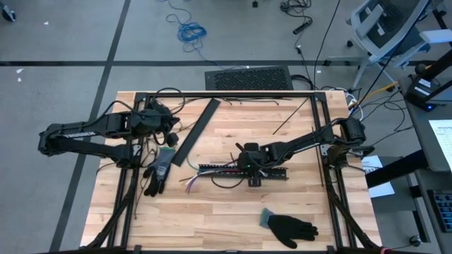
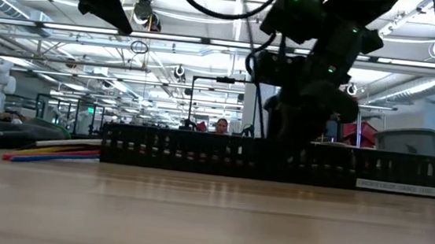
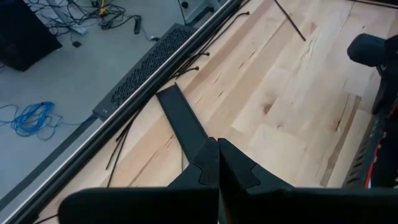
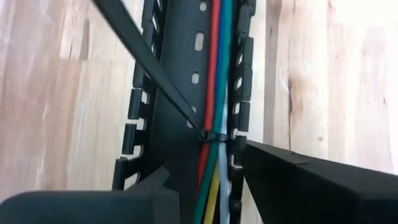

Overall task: Ziptie cables
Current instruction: Close the cable duct with the cable duct cover

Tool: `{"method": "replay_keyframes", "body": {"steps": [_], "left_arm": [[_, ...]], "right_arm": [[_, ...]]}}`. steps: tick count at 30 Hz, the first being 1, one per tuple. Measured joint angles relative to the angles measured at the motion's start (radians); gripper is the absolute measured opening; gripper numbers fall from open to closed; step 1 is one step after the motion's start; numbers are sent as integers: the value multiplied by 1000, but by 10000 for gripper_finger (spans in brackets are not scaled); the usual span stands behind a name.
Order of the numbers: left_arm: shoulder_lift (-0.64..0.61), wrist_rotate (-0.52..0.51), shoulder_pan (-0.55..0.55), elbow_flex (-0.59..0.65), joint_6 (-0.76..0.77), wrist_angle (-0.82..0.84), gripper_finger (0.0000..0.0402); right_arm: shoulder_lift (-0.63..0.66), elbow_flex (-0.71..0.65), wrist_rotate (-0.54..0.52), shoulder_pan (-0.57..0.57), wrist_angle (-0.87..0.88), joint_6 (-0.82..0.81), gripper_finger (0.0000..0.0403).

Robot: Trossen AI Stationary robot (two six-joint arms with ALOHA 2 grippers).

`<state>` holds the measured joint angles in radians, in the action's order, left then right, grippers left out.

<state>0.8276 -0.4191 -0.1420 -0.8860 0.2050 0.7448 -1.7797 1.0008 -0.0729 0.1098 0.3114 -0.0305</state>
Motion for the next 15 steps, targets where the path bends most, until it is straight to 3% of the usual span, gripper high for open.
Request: {"method": "replay_keyframes", "body": {"steps": [15], "left_arm": [[0,1,0,0,0,9,0]], "right_arm": [[-115,182,-4,3,7,-6,110]]}}
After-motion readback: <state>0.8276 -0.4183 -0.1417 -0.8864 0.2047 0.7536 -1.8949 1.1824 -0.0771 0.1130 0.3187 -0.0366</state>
